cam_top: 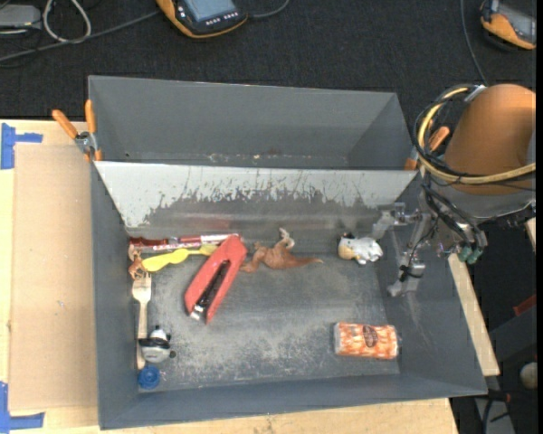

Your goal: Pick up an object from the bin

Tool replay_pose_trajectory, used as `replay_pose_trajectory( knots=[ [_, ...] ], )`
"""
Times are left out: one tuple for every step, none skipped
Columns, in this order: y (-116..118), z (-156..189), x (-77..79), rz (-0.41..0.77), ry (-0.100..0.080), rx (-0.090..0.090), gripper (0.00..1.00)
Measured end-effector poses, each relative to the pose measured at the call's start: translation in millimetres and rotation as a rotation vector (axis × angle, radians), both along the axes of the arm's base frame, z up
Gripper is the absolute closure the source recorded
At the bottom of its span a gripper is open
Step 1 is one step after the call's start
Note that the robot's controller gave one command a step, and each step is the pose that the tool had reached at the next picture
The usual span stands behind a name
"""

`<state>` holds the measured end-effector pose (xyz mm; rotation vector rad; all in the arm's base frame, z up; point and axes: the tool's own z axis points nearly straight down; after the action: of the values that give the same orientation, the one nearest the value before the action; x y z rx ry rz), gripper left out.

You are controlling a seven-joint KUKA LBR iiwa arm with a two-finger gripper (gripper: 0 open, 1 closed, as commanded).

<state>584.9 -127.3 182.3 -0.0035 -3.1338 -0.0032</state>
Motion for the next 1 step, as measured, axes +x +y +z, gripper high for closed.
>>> replay_pose_trajectory(
  knots=[
    [0.2,4.1,1.3,0.002,-0.006,-0.001,0.0]
  ],
)
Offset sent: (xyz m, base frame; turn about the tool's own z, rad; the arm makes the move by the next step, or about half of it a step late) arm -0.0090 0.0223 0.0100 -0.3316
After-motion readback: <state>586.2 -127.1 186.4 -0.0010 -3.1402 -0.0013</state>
